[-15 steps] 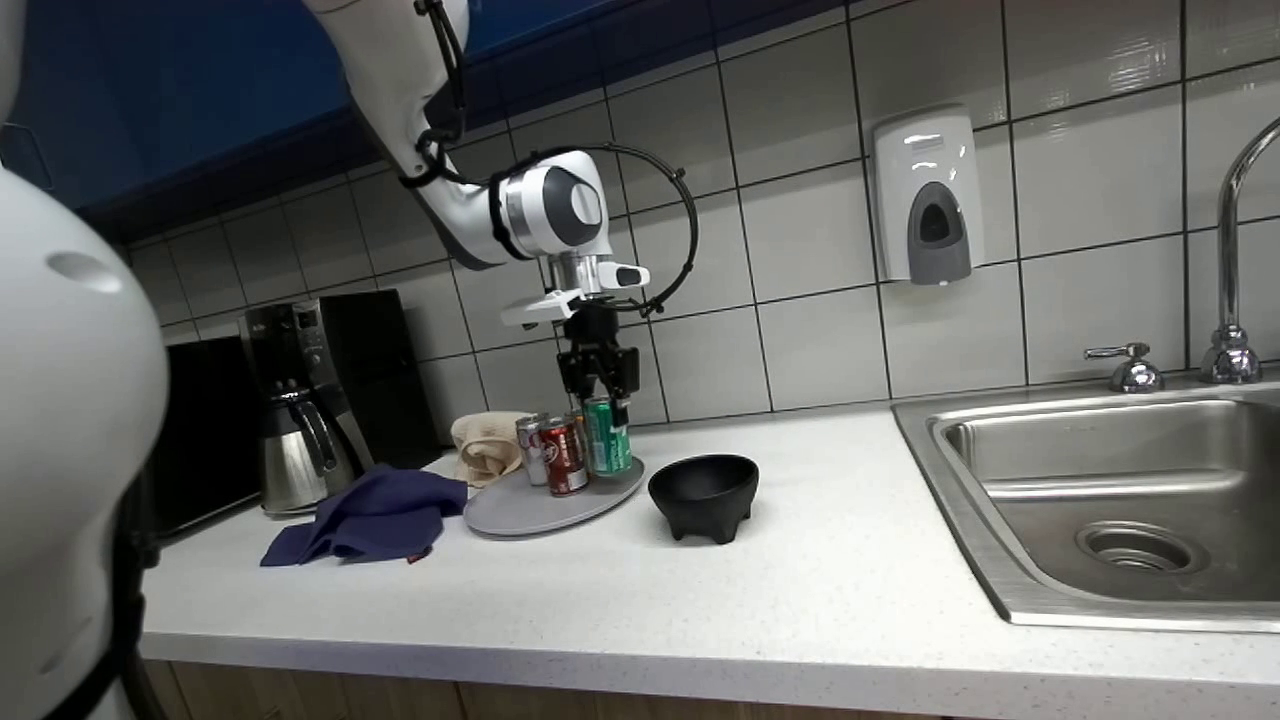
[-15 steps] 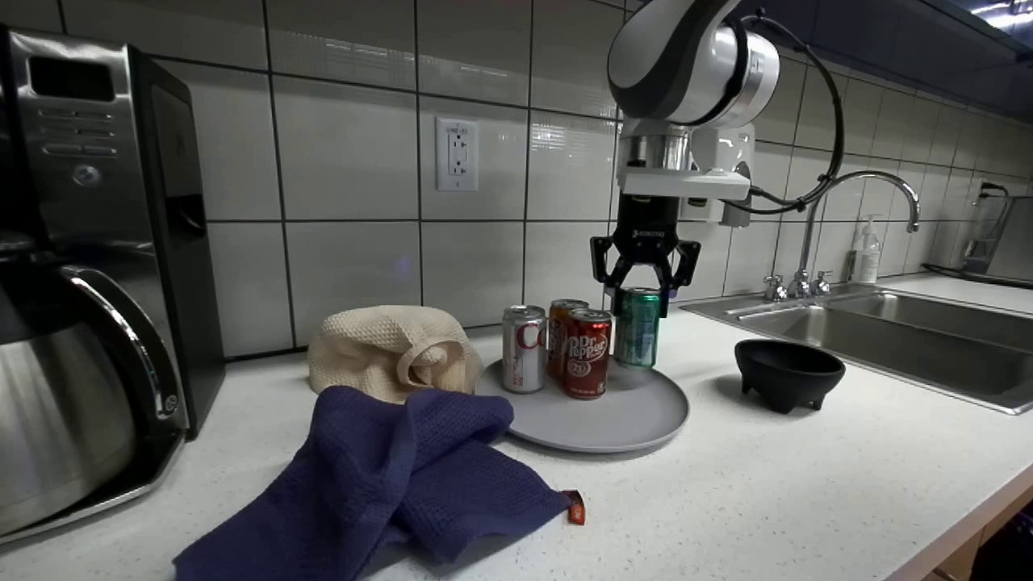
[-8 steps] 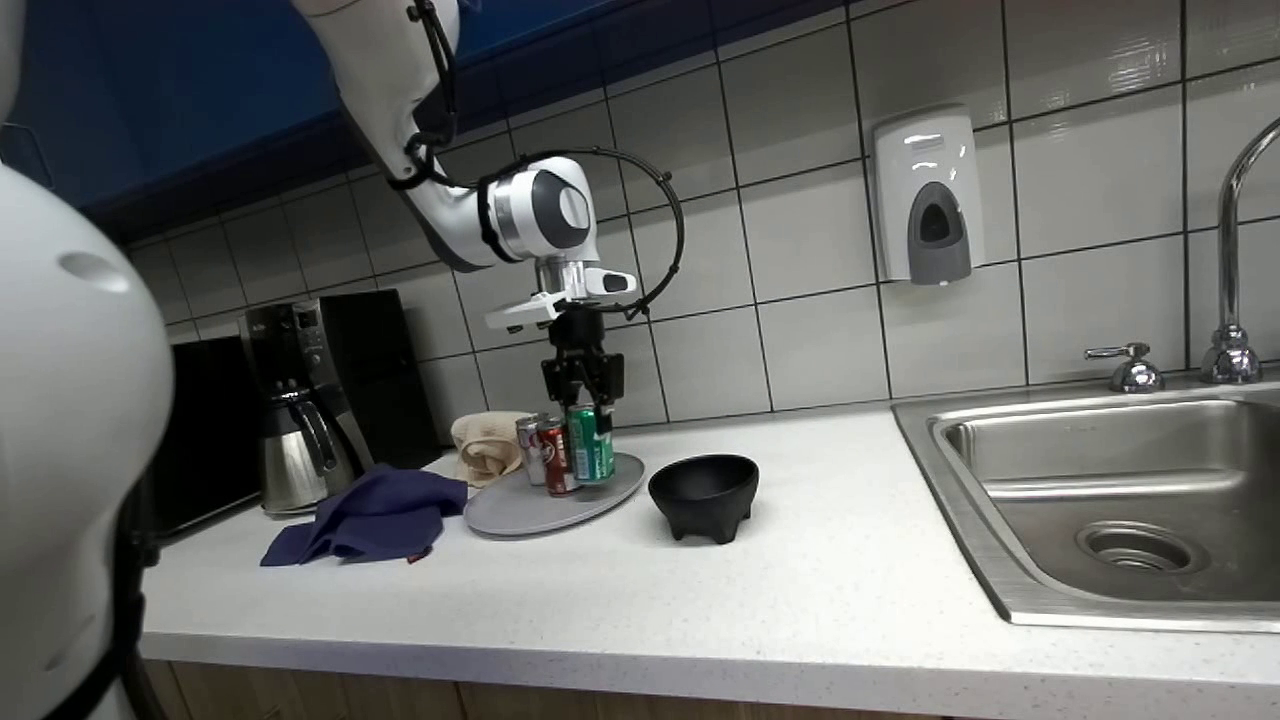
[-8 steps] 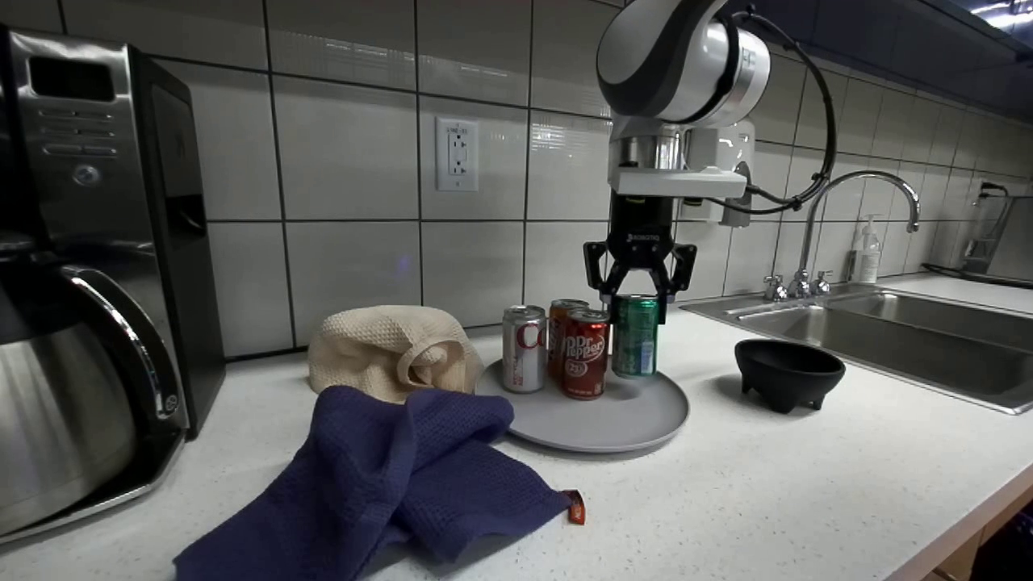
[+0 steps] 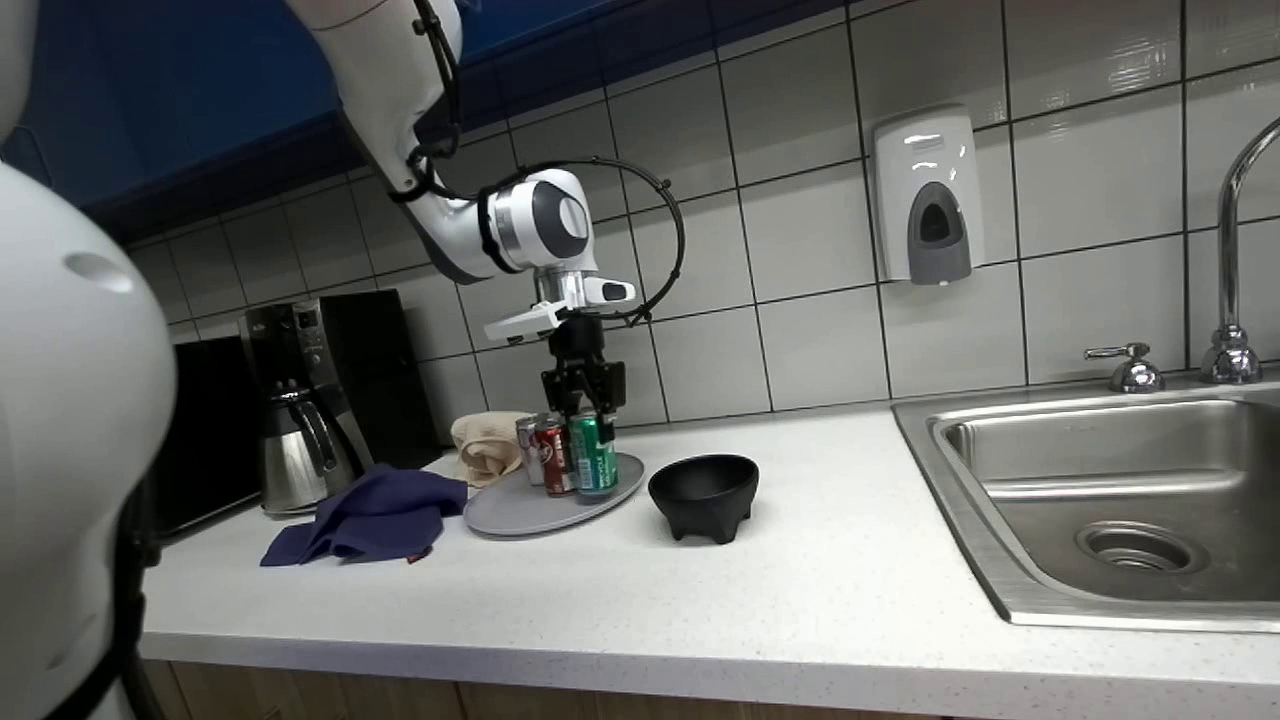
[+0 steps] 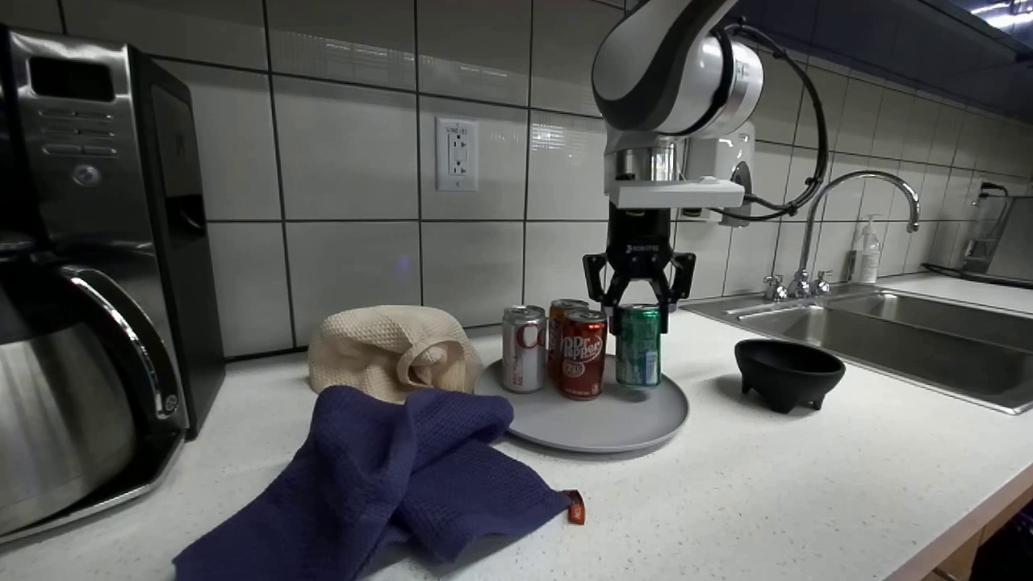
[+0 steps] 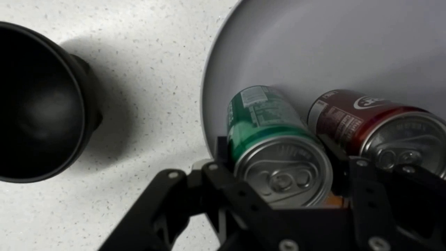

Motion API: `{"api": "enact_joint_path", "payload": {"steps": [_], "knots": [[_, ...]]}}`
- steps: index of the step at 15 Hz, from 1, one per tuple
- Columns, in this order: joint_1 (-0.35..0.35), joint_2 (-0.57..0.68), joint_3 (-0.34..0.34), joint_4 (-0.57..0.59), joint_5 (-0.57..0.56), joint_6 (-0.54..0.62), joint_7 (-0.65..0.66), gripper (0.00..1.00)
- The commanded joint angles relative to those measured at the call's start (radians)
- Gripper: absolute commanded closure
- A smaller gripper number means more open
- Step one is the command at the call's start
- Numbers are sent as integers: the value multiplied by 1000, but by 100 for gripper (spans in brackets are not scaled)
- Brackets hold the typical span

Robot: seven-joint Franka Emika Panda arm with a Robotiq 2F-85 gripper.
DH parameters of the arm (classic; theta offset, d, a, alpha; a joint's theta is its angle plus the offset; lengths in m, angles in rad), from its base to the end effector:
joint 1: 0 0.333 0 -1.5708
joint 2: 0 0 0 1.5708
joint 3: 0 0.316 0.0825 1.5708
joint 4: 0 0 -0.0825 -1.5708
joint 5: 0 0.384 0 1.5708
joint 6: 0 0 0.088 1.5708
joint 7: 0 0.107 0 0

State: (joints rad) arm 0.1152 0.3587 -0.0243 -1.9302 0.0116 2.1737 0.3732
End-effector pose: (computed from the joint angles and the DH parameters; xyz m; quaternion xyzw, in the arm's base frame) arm 0.6042 0.0561 0.2930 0.9880 -0.1435 -0.0560 0.0130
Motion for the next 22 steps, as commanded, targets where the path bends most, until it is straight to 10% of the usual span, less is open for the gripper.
{"api": "enact_joint_path", "payload": {"steps": [1,18,19,22], "knots": [[17,12,1,36,-51,-26,24,62],[-6,33,-11,12,-31,85,-1,62],[-7,33,-11,10,-30,85,-4,12],[-8,33,-14,9,-34,89,-2,0]]}}
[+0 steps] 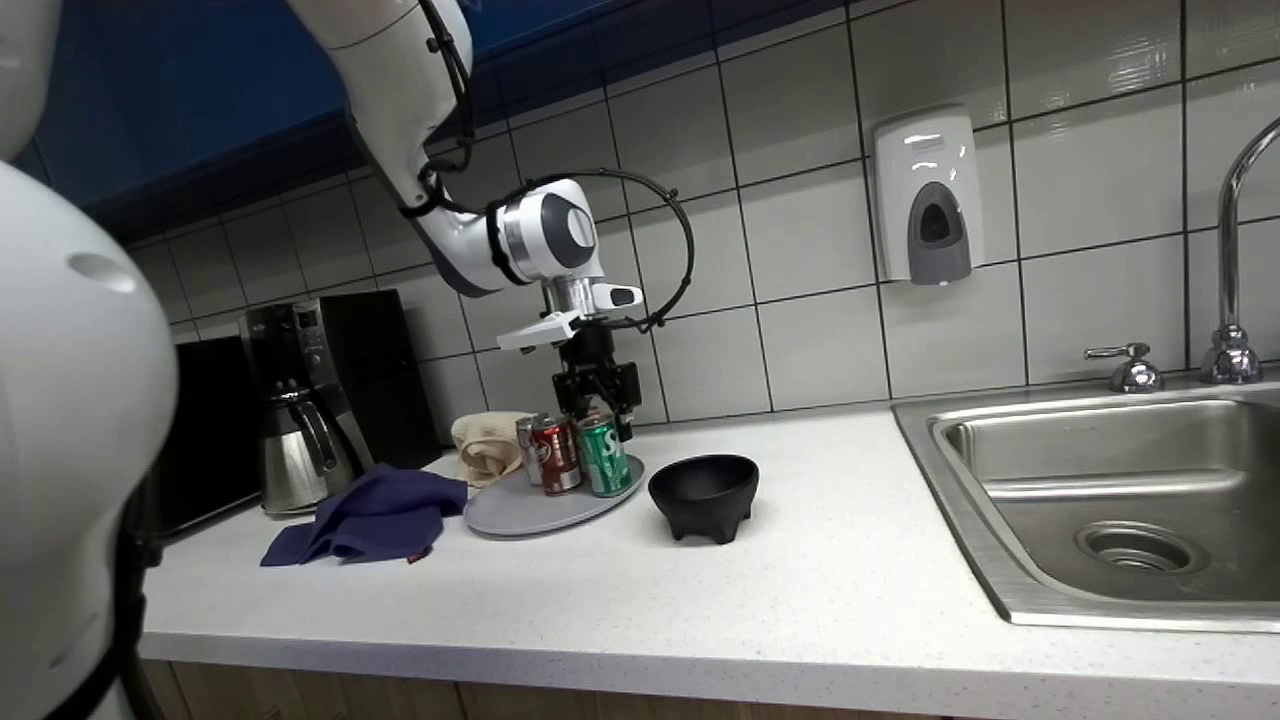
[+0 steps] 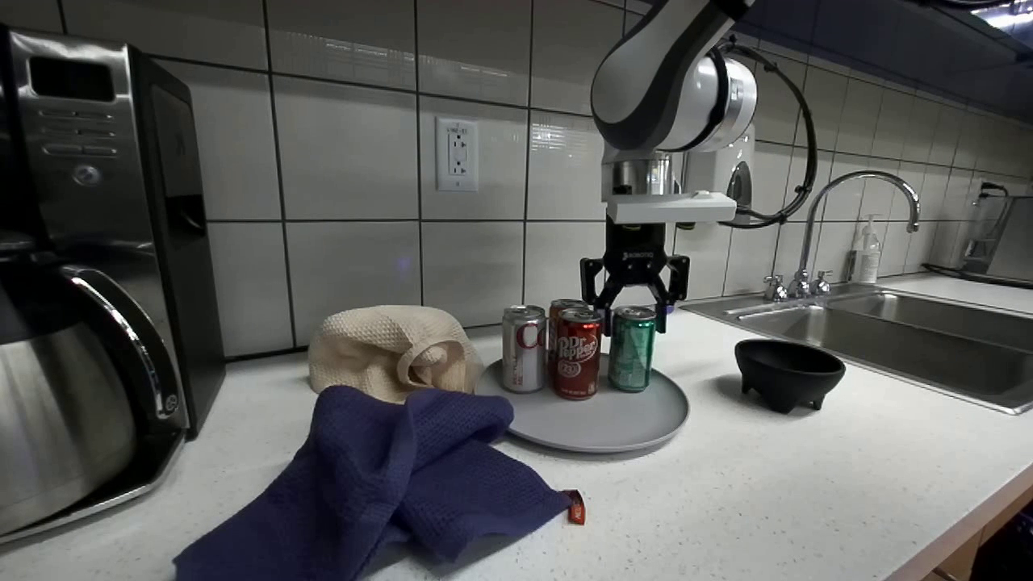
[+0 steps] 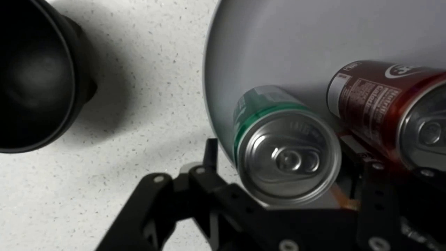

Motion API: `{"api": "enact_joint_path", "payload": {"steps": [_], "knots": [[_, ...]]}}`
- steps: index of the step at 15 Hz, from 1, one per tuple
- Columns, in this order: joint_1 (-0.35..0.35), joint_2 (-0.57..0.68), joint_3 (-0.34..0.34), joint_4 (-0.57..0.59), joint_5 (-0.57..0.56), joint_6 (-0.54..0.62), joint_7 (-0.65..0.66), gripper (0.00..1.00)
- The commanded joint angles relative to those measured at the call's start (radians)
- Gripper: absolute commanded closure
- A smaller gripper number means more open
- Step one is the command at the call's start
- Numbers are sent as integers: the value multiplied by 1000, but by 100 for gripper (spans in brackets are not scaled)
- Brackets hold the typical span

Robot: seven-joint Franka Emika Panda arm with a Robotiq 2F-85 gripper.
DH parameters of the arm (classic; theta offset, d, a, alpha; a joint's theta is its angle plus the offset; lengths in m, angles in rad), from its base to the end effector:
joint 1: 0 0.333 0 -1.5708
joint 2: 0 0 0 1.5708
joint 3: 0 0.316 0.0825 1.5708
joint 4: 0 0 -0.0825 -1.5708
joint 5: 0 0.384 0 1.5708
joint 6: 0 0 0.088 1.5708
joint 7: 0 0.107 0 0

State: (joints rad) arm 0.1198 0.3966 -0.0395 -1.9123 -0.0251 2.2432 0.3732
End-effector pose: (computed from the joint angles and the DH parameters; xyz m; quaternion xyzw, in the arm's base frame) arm 0.6165 0.0500 0.2829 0.9899 -0.1365 -0.0280 0.0241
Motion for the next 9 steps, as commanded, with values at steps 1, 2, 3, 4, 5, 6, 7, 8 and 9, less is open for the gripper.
{"api": "enact_joint_path", "payload": {"steps": [1,2,3,4,5,6,7,8,9], "knots": [[-12,-8,-2,-11,-1,24,1,0],[-12,-11,-5,-13,-4,29,4,0],[-11,-18,-10,-18,-9,39,9,0],[-10,-23,-16,-21,-15,48,13,0],[-7,-29,-21,-25,-22,58,19,0],[-6,-34,-27,-28,-27,66,22,0],[-4,-37,-31,-30,-32,71,25,0],[-5,-38,-33,-31,-31,78,22,0],[-5,-36,-35,-29,-33,81,22,0]]}}
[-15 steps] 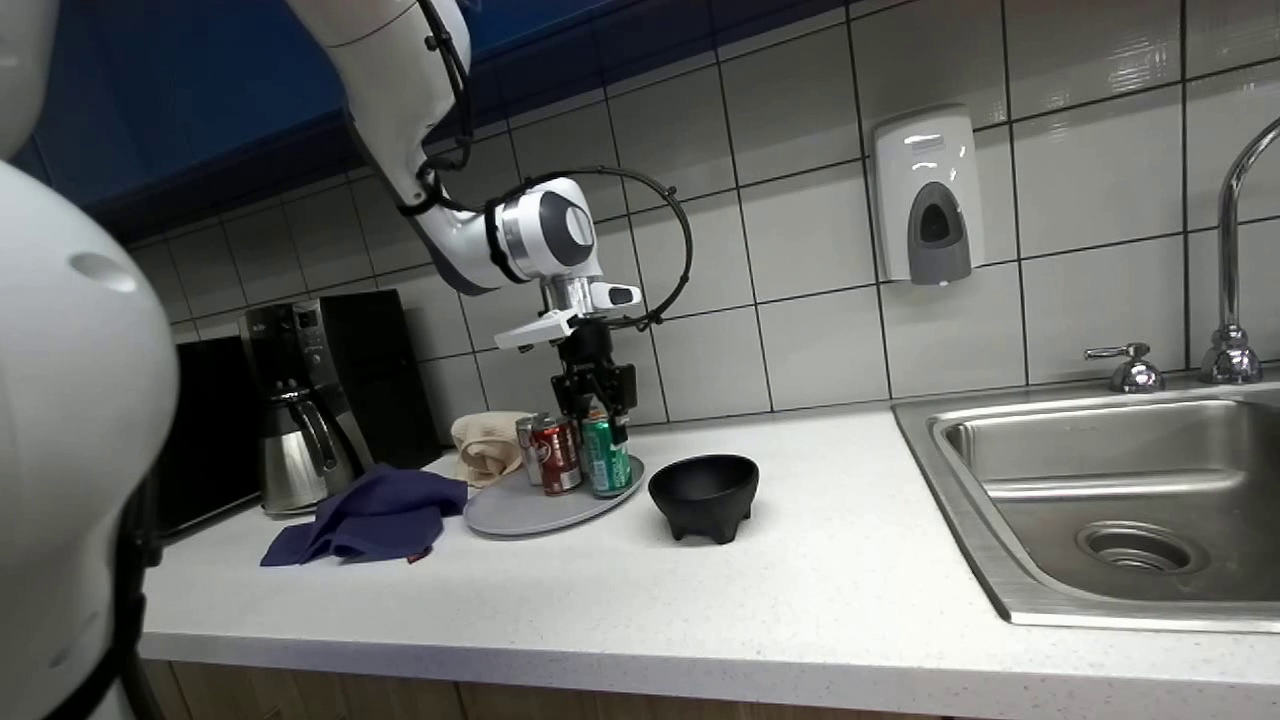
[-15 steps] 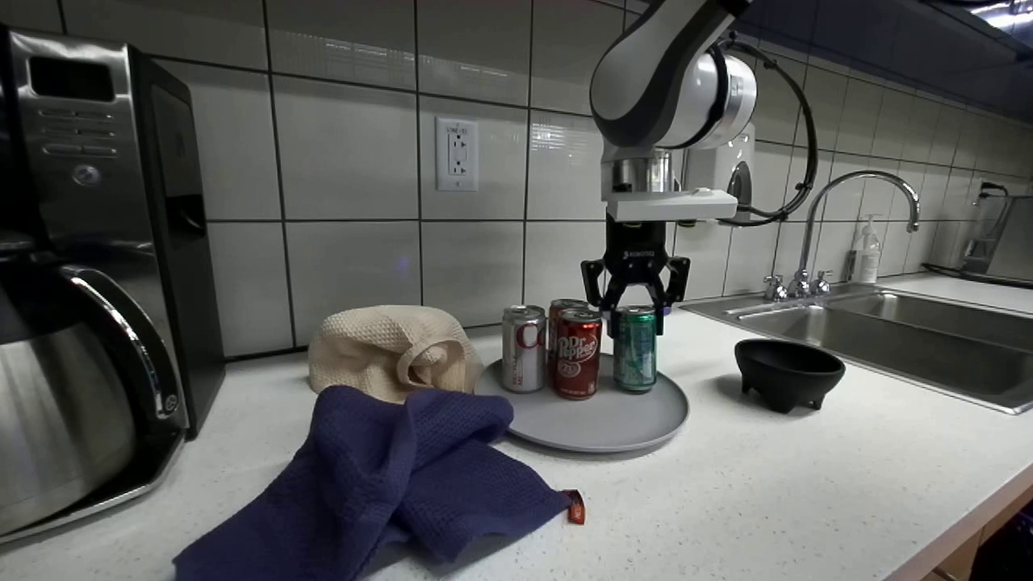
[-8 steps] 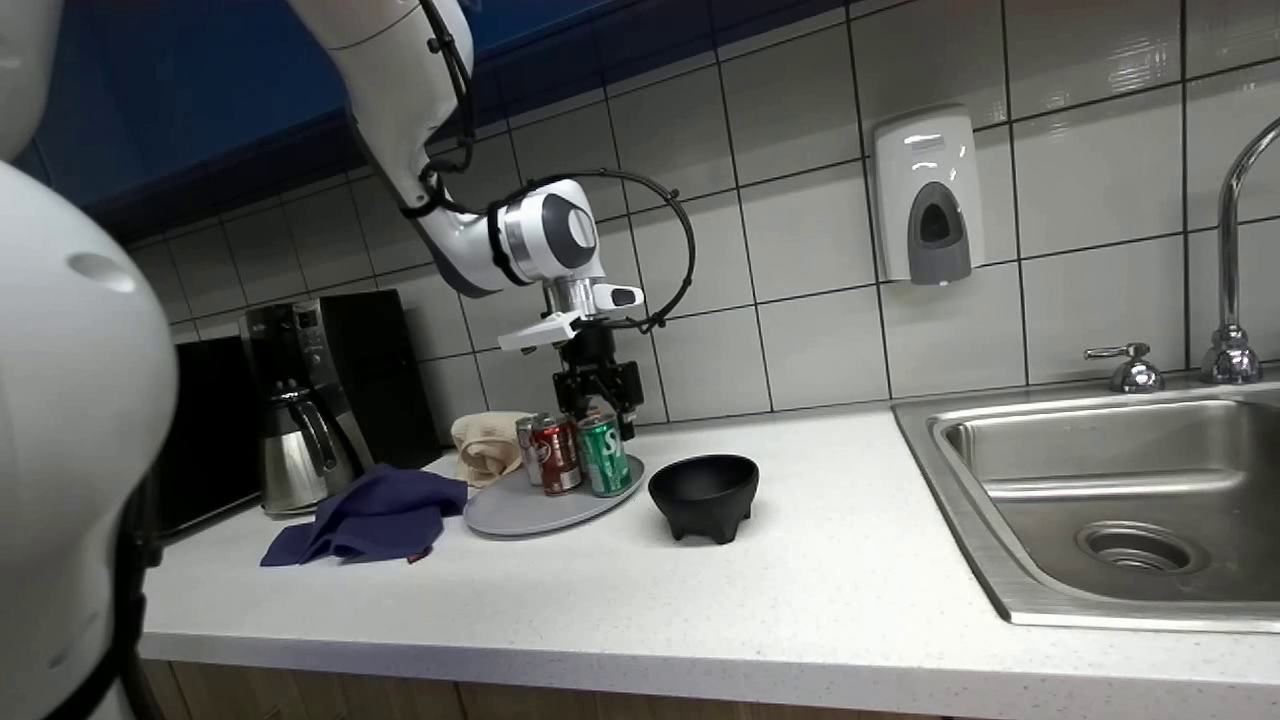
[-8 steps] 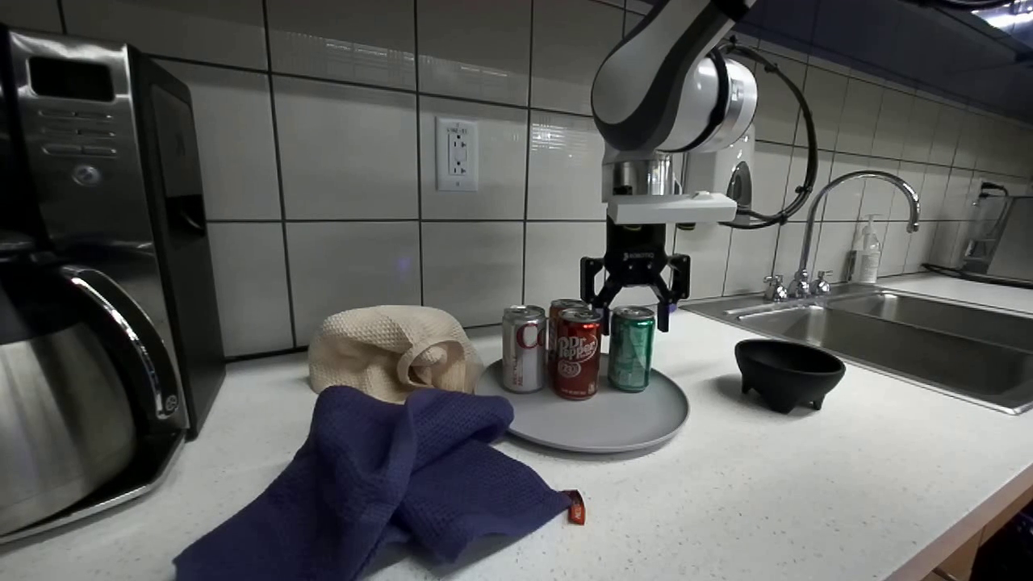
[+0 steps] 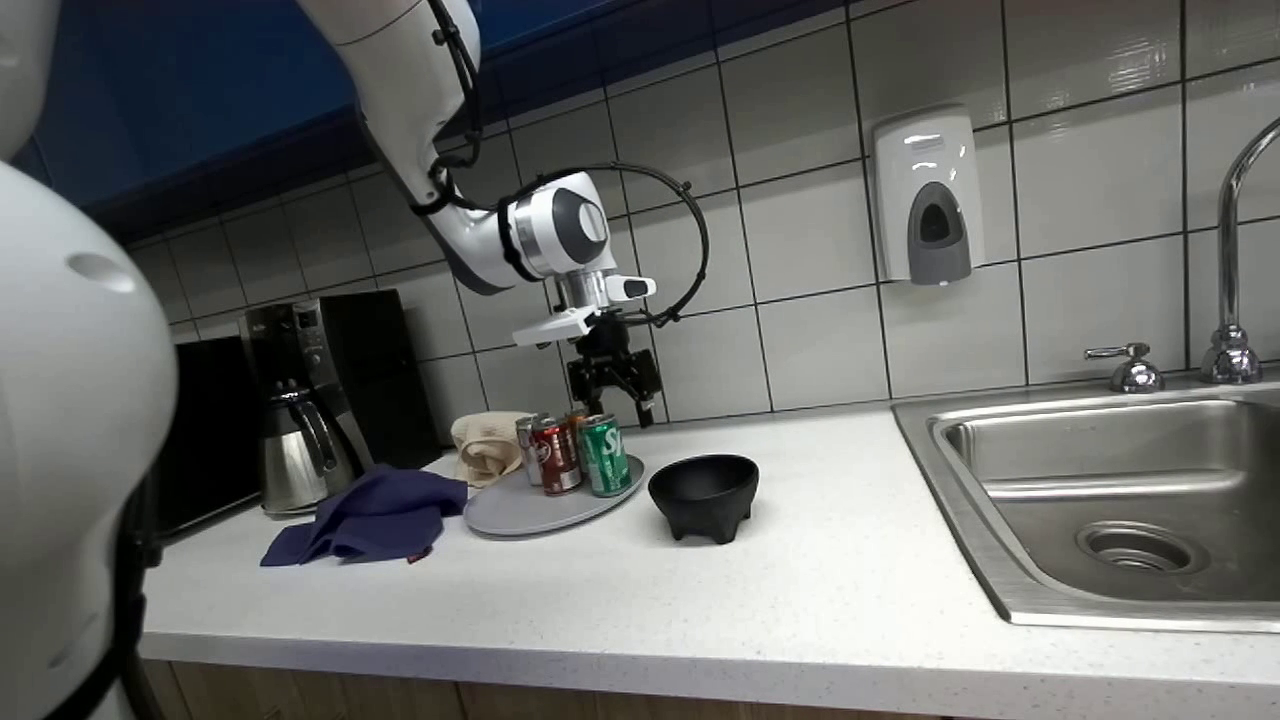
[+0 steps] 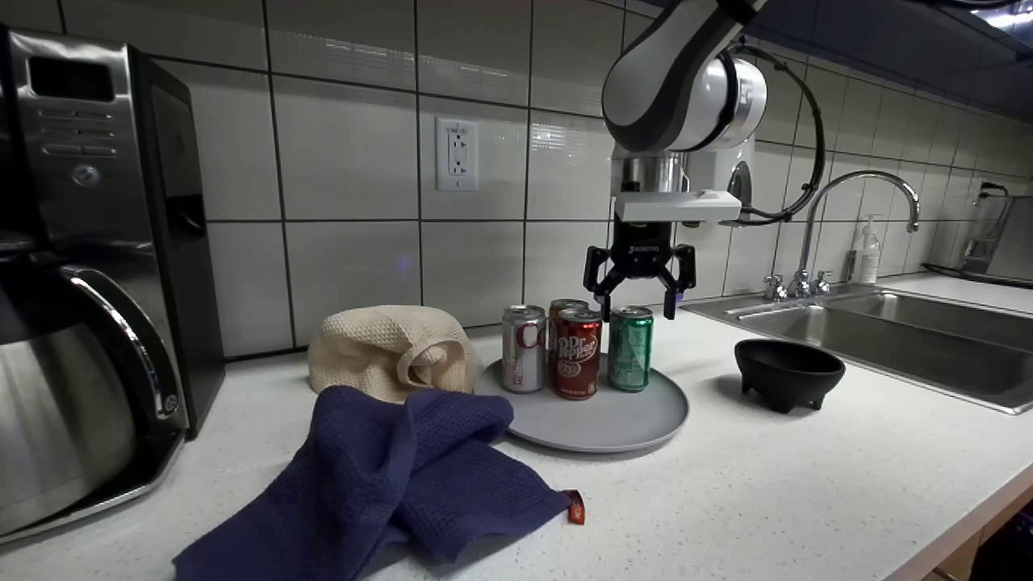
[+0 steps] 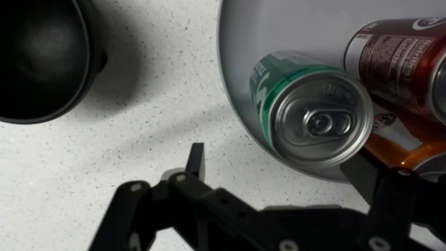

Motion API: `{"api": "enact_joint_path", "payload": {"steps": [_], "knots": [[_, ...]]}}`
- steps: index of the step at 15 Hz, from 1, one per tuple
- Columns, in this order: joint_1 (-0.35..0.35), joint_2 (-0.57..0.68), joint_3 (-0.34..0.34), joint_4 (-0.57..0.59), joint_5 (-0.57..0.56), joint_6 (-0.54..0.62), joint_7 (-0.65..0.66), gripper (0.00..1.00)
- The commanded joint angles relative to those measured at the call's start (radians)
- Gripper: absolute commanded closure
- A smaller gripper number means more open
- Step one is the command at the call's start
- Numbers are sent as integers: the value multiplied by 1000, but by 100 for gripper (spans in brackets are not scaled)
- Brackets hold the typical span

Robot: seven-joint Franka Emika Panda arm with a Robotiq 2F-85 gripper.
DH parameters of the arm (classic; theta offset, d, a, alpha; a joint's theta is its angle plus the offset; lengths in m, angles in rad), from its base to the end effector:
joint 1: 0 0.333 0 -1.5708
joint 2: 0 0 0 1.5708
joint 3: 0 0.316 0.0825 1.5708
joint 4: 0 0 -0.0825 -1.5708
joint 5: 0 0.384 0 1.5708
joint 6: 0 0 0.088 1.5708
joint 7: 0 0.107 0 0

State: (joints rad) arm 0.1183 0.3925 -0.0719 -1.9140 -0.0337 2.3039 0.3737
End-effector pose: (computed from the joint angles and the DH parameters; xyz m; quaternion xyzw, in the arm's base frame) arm 0.6242 0.0305 0.2903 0.9885 -0.1490 0.0046 0.0259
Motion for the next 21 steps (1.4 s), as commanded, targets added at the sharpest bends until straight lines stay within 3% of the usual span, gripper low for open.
{"api": "enact_joint_path", "payload": {"steps": [1,12,21], "knots": [[-5,-31,-4,-27,-24,24,20,0],[16,-114,-29,-59,-152,79,85,0],[28,-277,-10,-233,-260,115,215,0]]}}
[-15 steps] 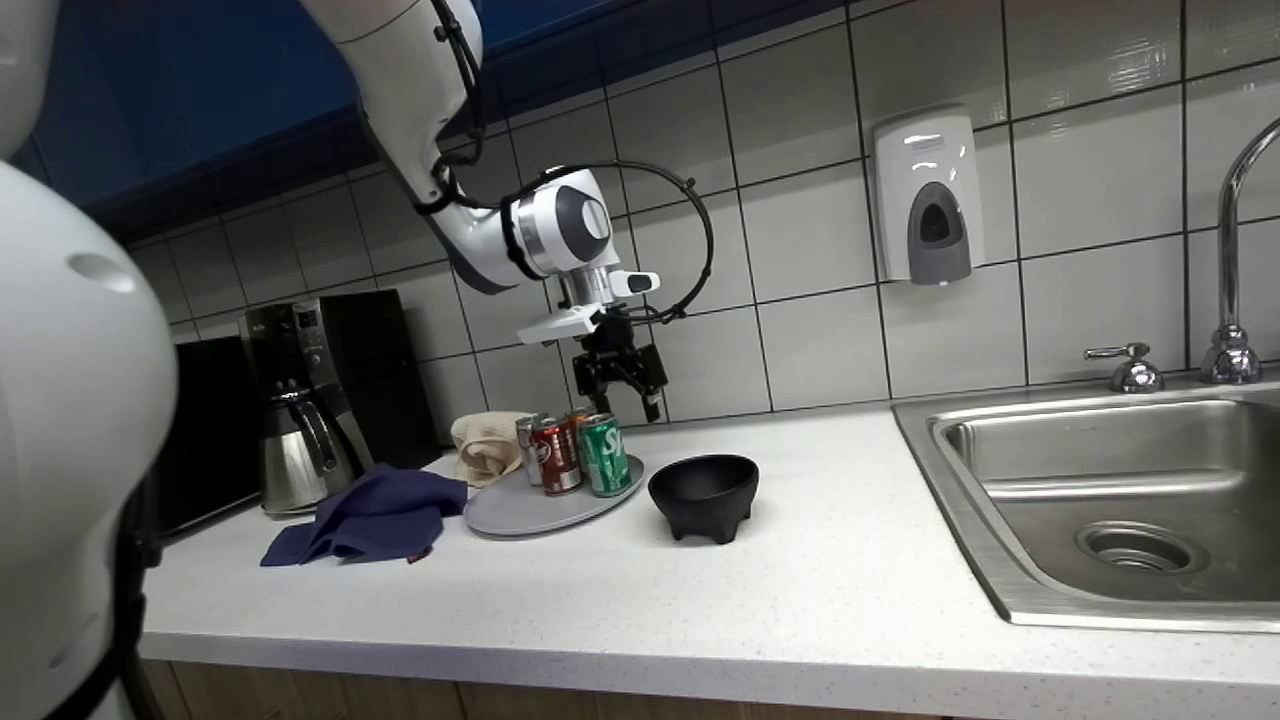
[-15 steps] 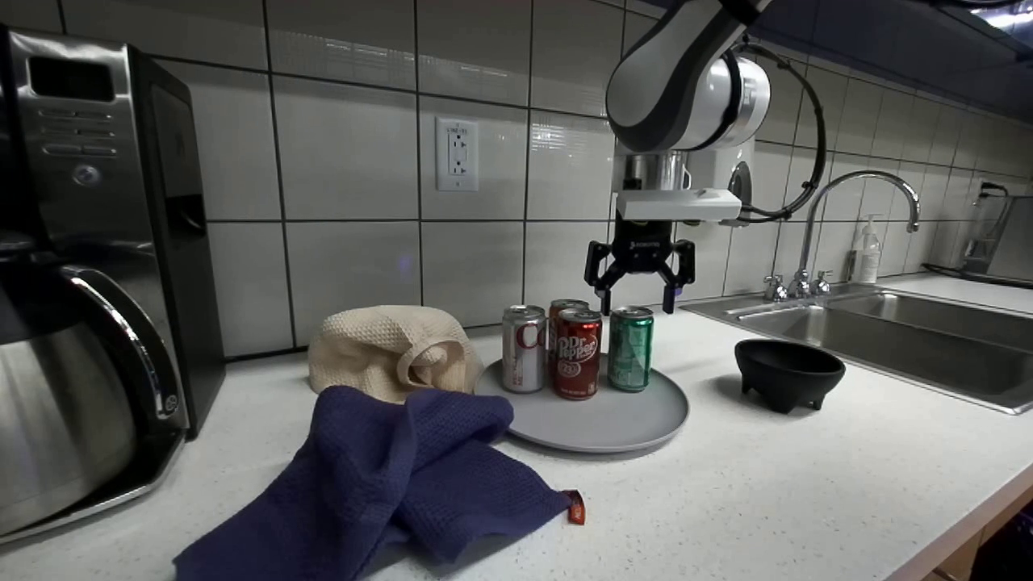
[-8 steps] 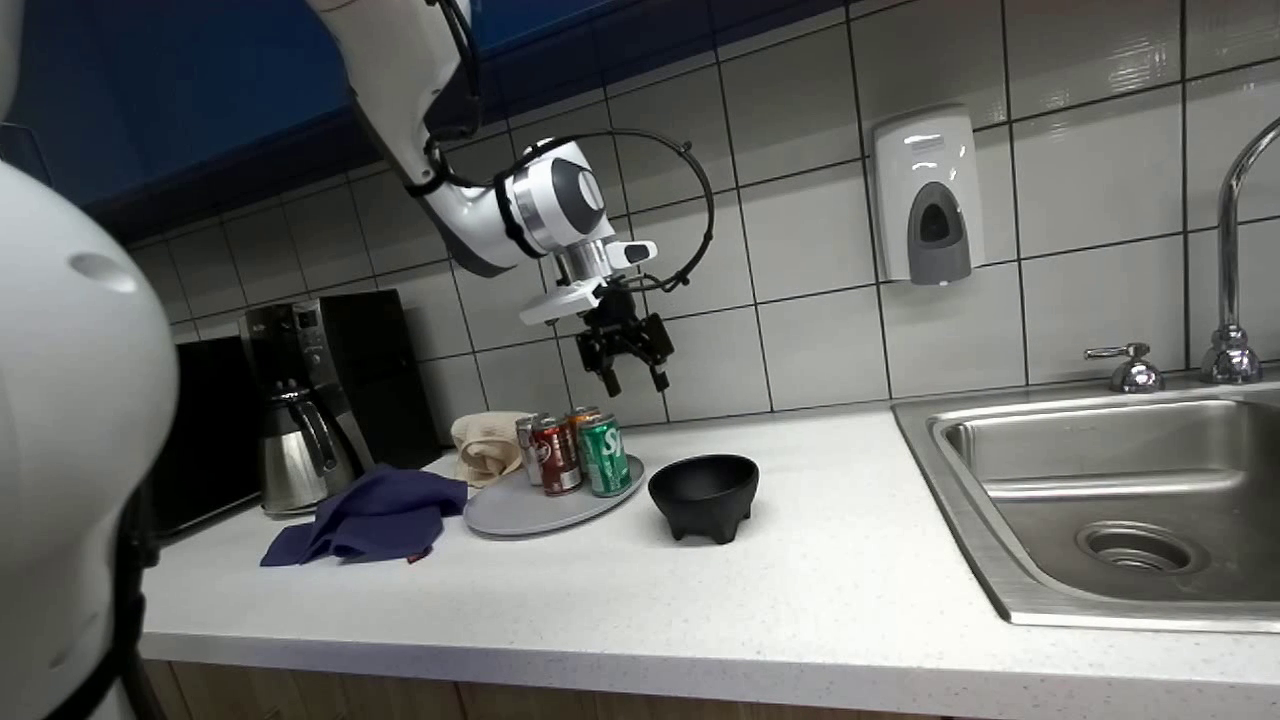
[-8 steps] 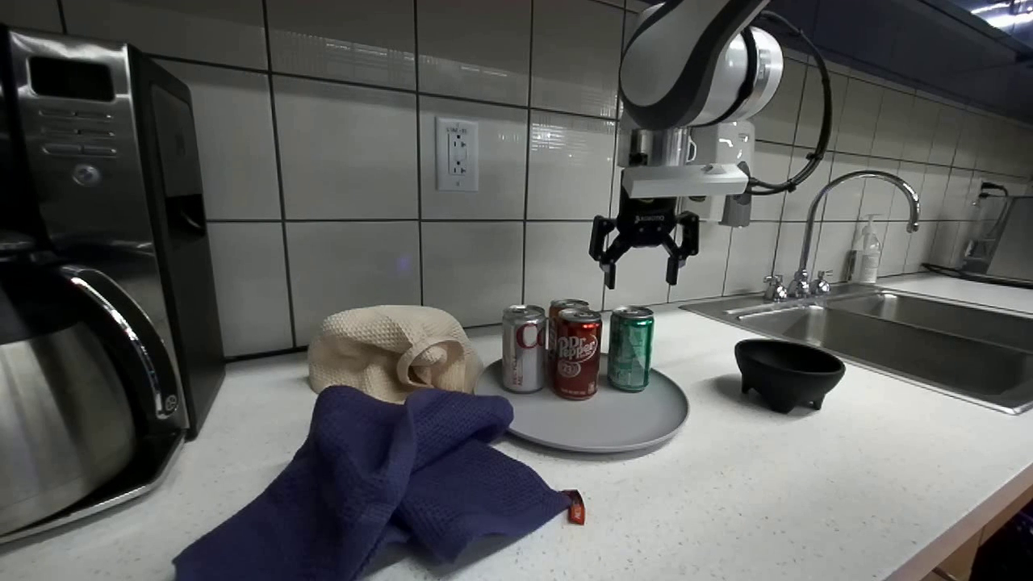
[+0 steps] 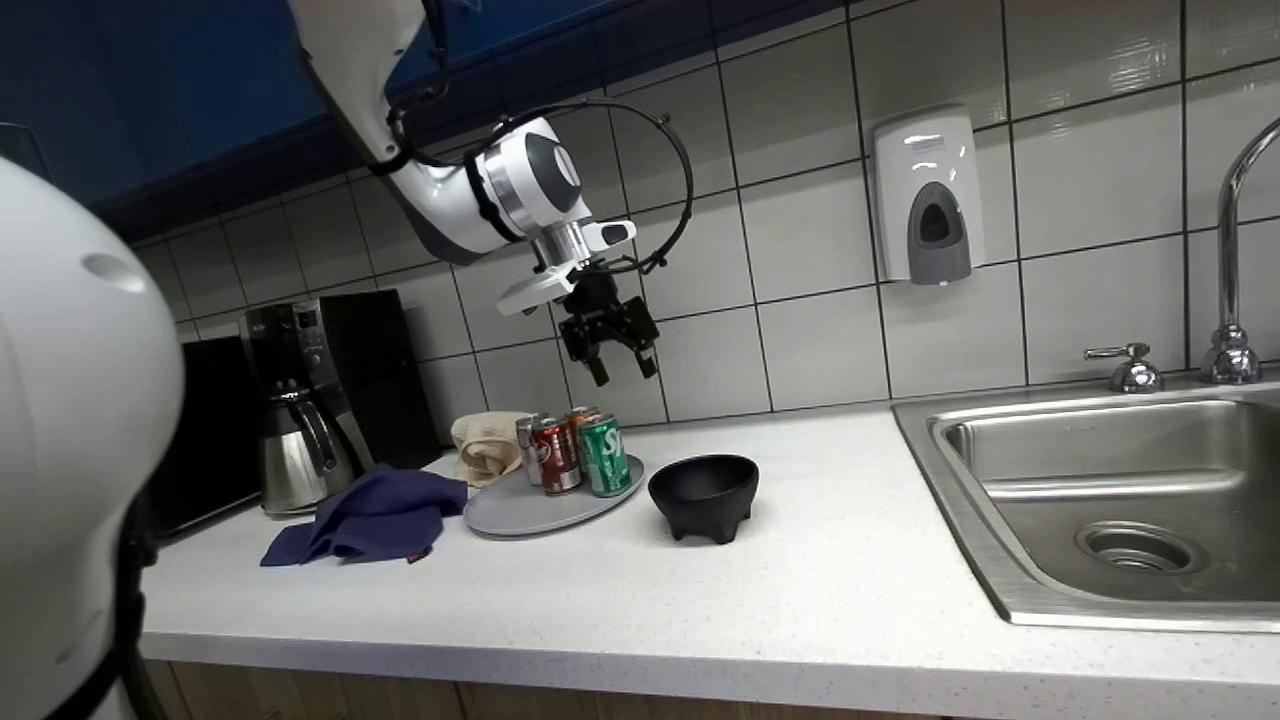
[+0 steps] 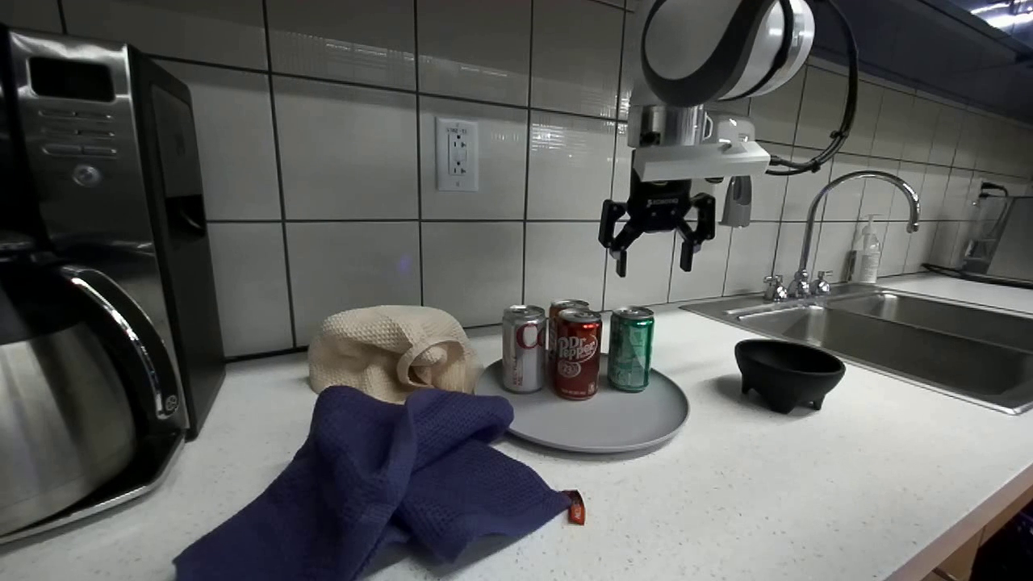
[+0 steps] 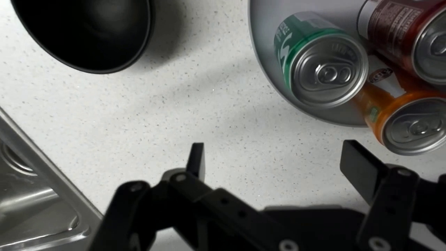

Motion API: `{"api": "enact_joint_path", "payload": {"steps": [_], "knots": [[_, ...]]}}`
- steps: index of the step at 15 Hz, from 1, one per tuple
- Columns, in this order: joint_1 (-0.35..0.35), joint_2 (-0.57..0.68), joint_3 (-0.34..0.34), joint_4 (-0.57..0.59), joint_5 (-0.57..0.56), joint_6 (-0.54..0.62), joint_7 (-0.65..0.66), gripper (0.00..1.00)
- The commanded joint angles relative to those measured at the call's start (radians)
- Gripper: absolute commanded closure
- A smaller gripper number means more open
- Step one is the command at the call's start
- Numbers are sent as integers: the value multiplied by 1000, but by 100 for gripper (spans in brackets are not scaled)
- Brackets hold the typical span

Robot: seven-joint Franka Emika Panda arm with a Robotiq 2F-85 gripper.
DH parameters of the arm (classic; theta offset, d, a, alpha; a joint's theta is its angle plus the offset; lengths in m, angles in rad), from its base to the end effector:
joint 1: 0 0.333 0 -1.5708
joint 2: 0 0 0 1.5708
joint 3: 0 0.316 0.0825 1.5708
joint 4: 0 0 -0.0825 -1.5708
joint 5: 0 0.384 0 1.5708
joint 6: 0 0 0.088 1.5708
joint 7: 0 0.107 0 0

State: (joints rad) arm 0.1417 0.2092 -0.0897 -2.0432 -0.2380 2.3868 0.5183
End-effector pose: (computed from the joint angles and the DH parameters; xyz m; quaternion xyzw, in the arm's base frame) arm 0.5974 0.0305 0.3536 0.9820 -0.1485 0.0908 0.0736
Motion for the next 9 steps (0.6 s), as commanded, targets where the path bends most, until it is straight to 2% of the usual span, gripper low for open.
{"api": "enact_joint_path", "payload": {"steps": [1,9], "knots": [[3,-114,11,-130,-66,41,83,0],[-47,-261,34,-321,-96,139,40,0]]}}
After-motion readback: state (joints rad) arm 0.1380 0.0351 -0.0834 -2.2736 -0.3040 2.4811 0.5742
